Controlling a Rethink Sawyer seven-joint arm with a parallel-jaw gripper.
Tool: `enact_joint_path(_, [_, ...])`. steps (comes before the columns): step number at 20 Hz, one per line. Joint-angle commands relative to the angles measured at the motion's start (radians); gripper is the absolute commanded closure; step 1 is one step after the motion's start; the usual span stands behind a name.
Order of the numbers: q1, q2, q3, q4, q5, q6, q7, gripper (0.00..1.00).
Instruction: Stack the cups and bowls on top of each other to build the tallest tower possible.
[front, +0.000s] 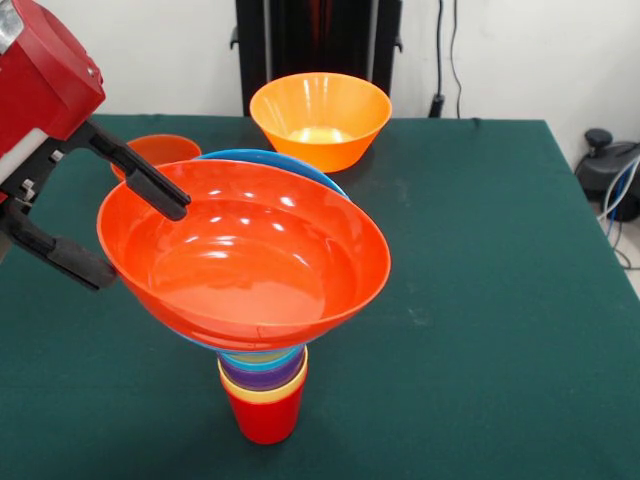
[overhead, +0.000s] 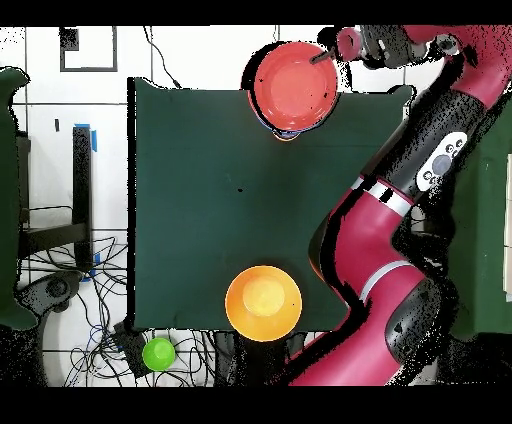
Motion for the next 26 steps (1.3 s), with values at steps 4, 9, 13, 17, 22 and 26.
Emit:
enact_joint_path(4, [0.014,0.006,-0.014,-0.098,-0.109,-0.009,-0.280,0.00])
enact_joint_path(9, [0.012,0.005,0.020,-0.116,-0.167,-0.007,-0.323,0.00])
enact_joint_path(13, [0.002,-0.009,0.038,-0.120,-0.208,-0.012,-0.374,0.00])
enact_joint_path(17, [-0.005,-0.019,0.045,-0.116,-0.234,-0.024,-0.423,0.00])
enact_joint_path(22, [-0.005,-0.033,0.048,-0.113,-0.278,-0.042,-0.493,0.00])
enact_joint_path(26, [-0.005,-0.033,0.059,-0.114,-0.295,-0.048,-0.505,0.00])
